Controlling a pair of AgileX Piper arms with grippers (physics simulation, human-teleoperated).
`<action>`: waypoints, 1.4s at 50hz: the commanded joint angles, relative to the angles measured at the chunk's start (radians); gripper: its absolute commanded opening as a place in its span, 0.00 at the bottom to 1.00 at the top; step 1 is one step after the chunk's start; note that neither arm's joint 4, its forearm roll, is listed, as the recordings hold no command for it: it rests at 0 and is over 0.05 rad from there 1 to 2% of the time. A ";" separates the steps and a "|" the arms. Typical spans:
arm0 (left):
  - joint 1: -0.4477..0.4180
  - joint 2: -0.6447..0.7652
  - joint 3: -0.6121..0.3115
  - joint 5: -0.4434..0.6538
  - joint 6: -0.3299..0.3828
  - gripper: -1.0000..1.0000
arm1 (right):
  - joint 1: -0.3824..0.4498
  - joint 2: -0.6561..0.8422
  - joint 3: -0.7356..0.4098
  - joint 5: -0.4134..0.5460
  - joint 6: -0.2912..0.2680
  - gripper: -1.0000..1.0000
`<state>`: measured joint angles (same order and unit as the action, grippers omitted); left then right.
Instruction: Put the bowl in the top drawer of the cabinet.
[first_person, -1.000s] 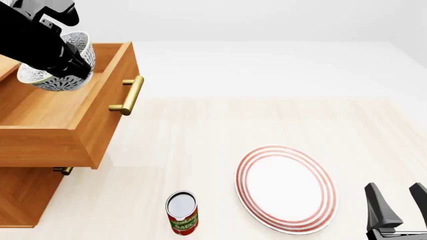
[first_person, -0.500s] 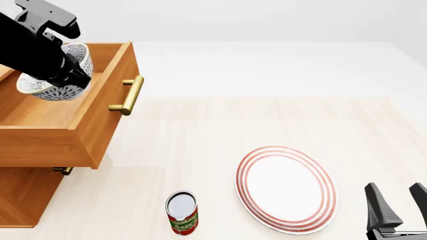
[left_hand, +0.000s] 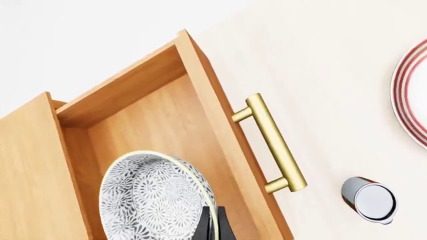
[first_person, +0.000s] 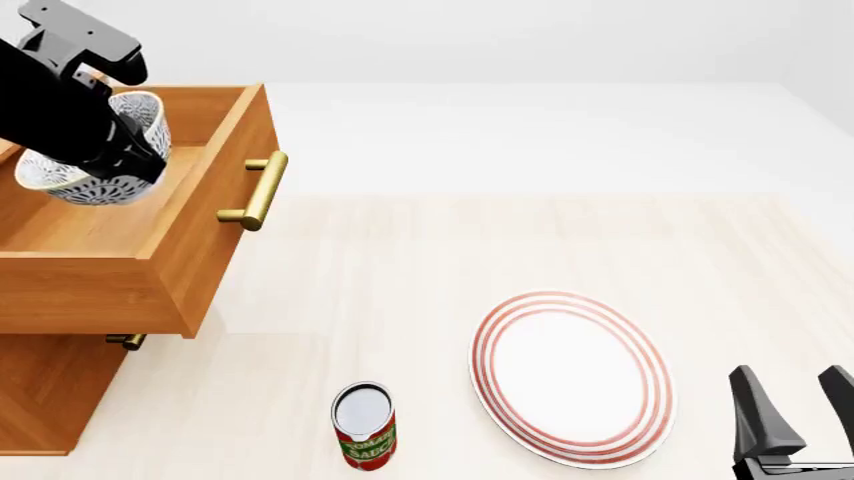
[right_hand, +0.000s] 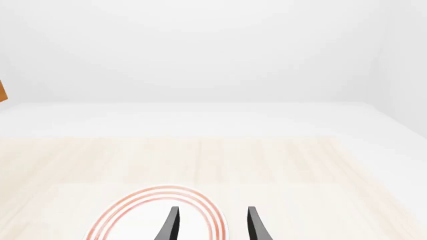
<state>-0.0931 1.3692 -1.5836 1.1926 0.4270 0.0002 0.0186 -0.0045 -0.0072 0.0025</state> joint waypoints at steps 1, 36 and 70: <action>0.019 0.001 0.007 -0.011 0.021 0.00 | 0.000 0.000 0.000 0.000 0.000 1.00; 0.071 -0.015 0.136 -0.114 0.061 0.00 | 0.000 0.000 0.000 0.000 0.000 1.00; 0.029 0.073 -0.410 0.027 0.011 1.00 | 0.000 0.000 0.000 0.000 0.000 1.00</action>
<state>-0.0687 1.4338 -1.8238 1.1881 0.4157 0.0001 0.0186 -0.0045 -0.0072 0.0025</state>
